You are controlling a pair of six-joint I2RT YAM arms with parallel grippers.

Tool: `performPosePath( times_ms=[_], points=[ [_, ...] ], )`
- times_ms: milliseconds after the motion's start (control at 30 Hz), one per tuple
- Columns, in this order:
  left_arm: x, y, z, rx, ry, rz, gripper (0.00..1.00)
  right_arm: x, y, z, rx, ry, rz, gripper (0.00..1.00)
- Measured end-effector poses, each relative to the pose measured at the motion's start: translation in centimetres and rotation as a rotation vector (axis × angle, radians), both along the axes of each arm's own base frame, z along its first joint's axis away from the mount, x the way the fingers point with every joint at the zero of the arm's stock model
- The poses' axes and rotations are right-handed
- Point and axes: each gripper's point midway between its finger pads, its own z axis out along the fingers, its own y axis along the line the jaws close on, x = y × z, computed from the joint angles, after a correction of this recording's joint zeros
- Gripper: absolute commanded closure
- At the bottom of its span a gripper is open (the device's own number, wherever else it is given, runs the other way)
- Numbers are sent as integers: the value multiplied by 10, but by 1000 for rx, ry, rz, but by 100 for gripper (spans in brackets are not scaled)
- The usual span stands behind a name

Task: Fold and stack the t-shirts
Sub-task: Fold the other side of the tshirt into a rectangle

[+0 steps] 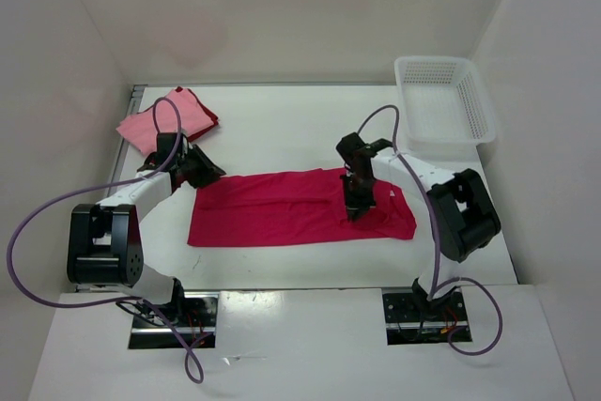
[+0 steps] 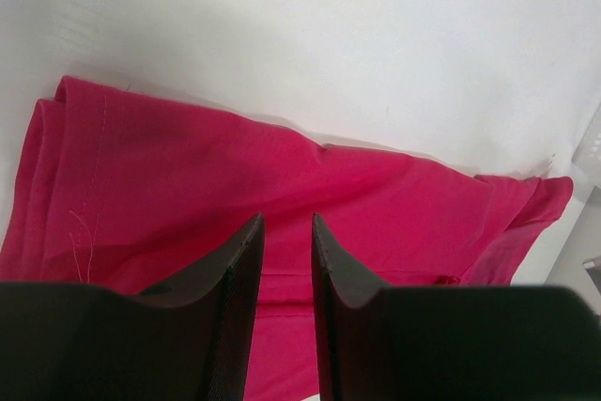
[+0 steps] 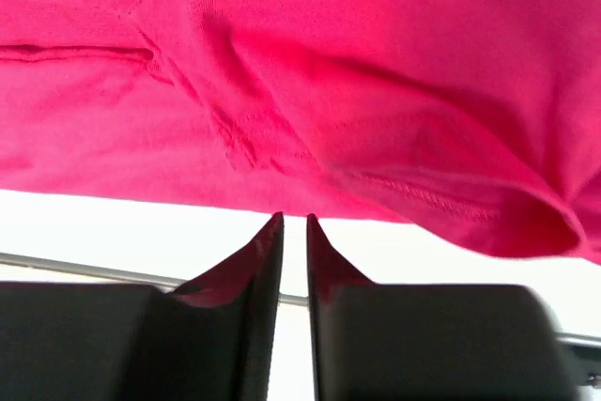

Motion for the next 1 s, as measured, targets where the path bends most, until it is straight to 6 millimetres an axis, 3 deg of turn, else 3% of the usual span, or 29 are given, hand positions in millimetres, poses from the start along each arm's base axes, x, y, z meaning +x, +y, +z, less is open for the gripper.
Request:
performPosePath(
  times_ms=[67,133,300,500,833,1000],
  points=[
    [0,0,0,-2,1,-1,66,-1,0,7,7,-13,-6,74],
    [0,-1,0,-4,0,-3,66,1,2,14,26,-33,-21,62],
    [0,-1,1,-7,-3,-6,65,4,17,14,112,-51,-54,53],
    [0,-2,1,-10,-3,-8,65,-8,27,-4,173,3,-106,52],
    [0,-2,1,-10,-3,-8,65,8,37,-10,202,-29,-139,54],
    [0,-2,1,-10,-3,-9,65,13,33,-13,171,-49,-153,63]
  ],
)
